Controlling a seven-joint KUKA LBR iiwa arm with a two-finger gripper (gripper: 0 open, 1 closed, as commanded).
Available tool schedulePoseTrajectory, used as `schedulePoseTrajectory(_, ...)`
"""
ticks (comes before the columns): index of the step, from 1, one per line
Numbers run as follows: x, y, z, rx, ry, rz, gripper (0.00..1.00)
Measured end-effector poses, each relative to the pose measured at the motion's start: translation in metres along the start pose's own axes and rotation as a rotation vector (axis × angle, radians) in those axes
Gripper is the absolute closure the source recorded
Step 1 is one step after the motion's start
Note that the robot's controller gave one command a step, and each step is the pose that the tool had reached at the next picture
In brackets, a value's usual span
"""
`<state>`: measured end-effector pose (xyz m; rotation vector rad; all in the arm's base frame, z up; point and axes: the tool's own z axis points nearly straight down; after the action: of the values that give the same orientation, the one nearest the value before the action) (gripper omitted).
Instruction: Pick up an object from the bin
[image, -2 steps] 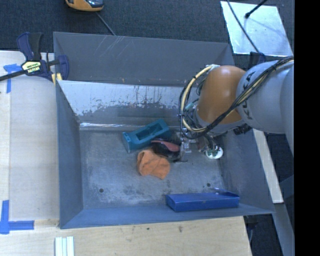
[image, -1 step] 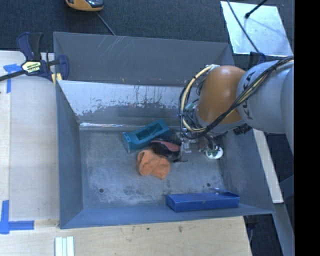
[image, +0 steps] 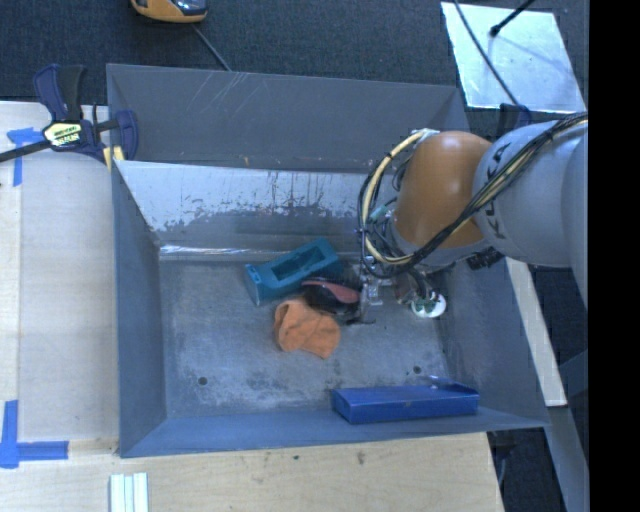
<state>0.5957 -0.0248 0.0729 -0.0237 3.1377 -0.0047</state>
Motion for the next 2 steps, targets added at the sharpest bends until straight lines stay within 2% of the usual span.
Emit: schedulePoseTrajectory(2,0.0,0.0,0.0,0.0,0.0,0.0,1.0)
